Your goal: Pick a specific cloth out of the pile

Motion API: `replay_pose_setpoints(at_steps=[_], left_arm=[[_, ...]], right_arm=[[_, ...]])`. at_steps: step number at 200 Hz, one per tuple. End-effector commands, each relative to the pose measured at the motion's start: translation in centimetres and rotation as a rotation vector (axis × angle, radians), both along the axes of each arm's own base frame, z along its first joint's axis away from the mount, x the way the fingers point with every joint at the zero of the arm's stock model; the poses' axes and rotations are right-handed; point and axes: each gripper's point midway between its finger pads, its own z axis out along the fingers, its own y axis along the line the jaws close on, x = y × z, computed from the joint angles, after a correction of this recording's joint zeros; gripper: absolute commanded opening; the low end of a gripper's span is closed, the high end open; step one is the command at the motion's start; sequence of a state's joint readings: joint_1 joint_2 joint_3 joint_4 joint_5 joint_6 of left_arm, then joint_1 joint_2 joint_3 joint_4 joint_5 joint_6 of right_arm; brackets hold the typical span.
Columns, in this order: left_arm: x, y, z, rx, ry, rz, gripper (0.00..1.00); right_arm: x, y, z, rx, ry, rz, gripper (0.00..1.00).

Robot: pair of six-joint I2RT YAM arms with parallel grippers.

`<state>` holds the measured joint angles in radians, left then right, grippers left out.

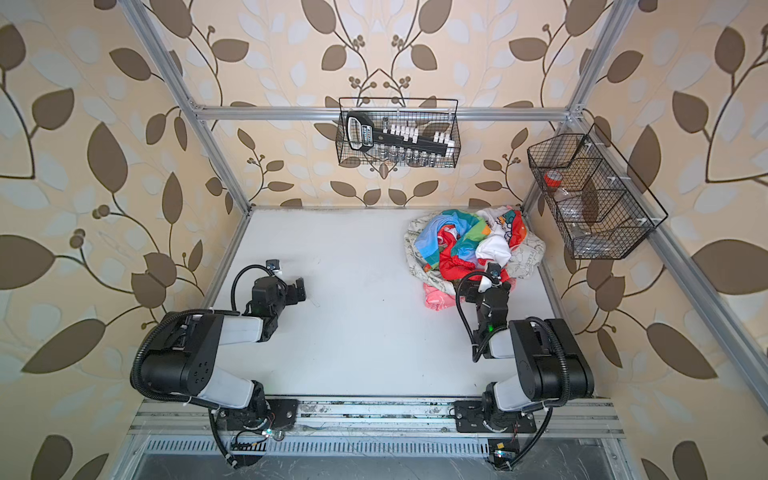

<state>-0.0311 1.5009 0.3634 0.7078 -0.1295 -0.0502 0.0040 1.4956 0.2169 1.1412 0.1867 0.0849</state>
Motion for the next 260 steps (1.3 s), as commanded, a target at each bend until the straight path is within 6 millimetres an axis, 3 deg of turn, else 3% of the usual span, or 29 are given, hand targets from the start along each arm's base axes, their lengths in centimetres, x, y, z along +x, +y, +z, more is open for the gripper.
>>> replay_pose_setpoints(at_steps=[1, 225, 242, 248, 260], left_arm=[[1.1, 0.1, 1.7, 0.01, -0.052, -0.013, 0.99], [1.0, 0.1, 1.7, 0.009, -0.055, -0.013, 0.99], [1.2, 2.0, 3.0, 0.032, -0.05, 0.102, 0.99], [1.1, 2.7, 4.4, 0.033, -0.03, 0.151, 0.99], [0.9, 3.0, 5.6, 0.049, 0.022, 0.171, 0.99]], right_arm=[[0.1, -0.2, 0.6, 0.0, -0.021, -0.007, 1.0], [0.2, -0.5, 0.9, 0.001, -0.016, -0.031, 1.0], [0.8, -1.1, 1.6, -0.007, 0.039, -0.1, 1.0], [1.0, -1.2, 1.8, 0.0, 0.061, -0.11, 1.0], [1.1, -1.3, 2.1, 0.018, 0.086, -0.126, 0.99]])
